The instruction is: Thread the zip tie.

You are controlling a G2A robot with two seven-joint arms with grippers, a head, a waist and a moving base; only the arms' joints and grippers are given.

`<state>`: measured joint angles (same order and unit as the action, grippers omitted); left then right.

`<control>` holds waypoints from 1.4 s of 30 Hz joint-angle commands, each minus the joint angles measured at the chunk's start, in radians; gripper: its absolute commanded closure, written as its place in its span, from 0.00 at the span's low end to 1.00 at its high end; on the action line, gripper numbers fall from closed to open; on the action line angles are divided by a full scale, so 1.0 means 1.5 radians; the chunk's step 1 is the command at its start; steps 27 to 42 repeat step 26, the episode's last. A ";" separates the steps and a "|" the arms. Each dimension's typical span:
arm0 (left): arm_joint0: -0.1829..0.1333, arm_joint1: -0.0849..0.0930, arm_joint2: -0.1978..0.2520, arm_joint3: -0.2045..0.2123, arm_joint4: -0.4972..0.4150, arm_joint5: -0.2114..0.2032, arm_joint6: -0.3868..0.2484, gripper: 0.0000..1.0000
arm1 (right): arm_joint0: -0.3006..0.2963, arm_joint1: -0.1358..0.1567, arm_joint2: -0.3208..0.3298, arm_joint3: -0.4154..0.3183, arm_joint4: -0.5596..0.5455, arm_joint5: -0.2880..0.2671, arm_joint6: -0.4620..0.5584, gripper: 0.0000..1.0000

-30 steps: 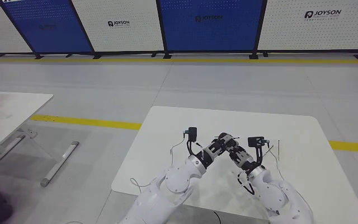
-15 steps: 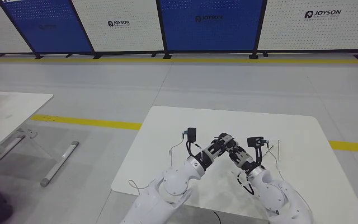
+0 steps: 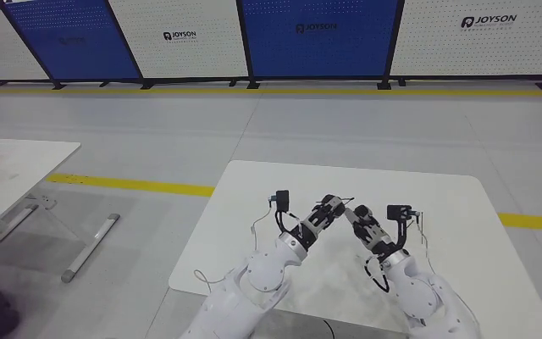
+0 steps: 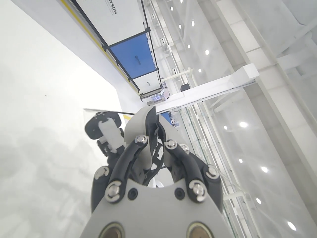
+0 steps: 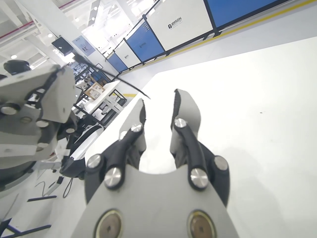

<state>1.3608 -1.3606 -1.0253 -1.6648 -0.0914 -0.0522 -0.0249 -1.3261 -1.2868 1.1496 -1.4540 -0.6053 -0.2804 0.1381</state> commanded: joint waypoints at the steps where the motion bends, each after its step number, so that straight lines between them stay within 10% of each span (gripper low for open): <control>1: 0.002 0.001 -0.009 0.002 -0.009 -0.003 0.004 1.00 | -0.006 0.001 0.013 -0.008 0.019 -0.004 -0.004 0.00; 12: 0.029 0.006 -0.071 0.018 -0.058 -0.015 0.036 1.00 | -0.075 0.015 0.141 -0.075 0.198 -0.040 -0.027 0.00; 24: -0.004 -0.008 -0.087 0.082 -0.177 -0.006 0.116 1.00 | -0.142 0.025 0.303 -0.095 0.505 -0.040 -0.004 0.00; 42: -0.009 -0.008 -0.085 0.088 -0.178 0.005 0.116 1.00 | -0.145 0.025 0.312 -0.095 0.528 -0.040 0.020 0.00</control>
